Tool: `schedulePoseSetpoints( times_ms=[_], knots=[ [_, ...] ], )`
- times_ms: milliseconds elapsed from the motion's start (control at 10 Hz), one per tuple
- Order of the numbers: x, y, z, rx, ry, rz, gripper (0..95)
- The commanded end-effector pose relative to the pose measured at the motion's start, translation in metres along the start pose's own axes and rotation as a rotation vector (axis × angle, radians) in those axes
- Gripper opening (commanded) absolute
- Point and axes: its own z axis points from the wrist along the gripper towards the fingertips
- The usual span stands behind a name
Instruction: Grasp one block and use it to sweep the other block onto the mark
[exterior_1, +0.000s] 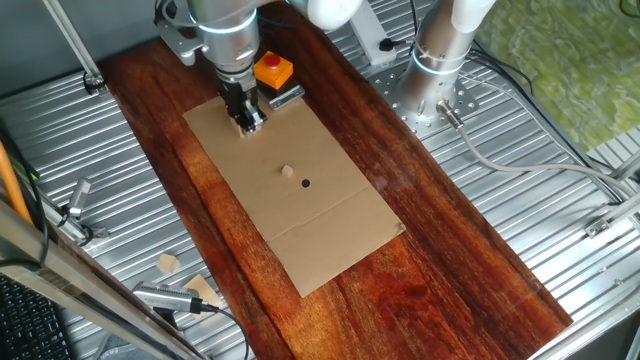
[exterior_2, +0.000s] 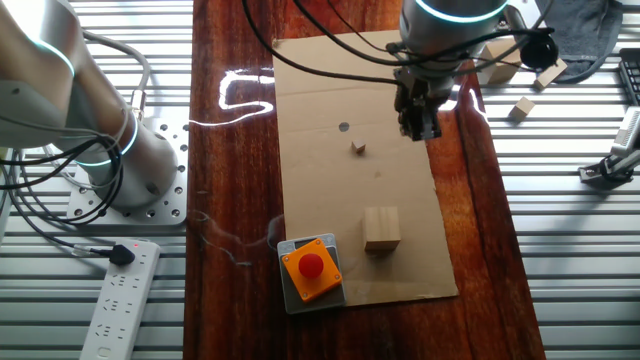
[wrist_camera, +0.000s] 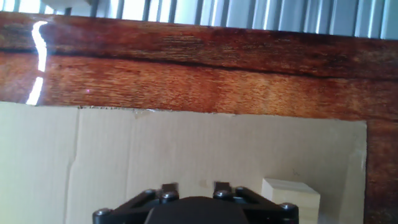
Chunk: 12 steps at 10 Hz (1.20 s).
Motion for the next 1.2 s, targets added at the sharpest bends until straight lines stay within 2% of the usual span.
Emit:
schedulePoseSetpoints(
  times_ms=[100, 300, 800, 1200],
  knots=[
    [0.003, -0.008, 0.002, -0.003, 0.002, -0.009, 0.0],
    [0.011, -0.026, 0.007, -0.005, 0.006, -0.03, 0.0],
    [0.047, -0.08, 0.027, -0.004, 0.002, -0.074, 0.0],
    [0.059, -0.112, 0.037, -0.002, 0.002, -0.078, 0.0]
  ],
)
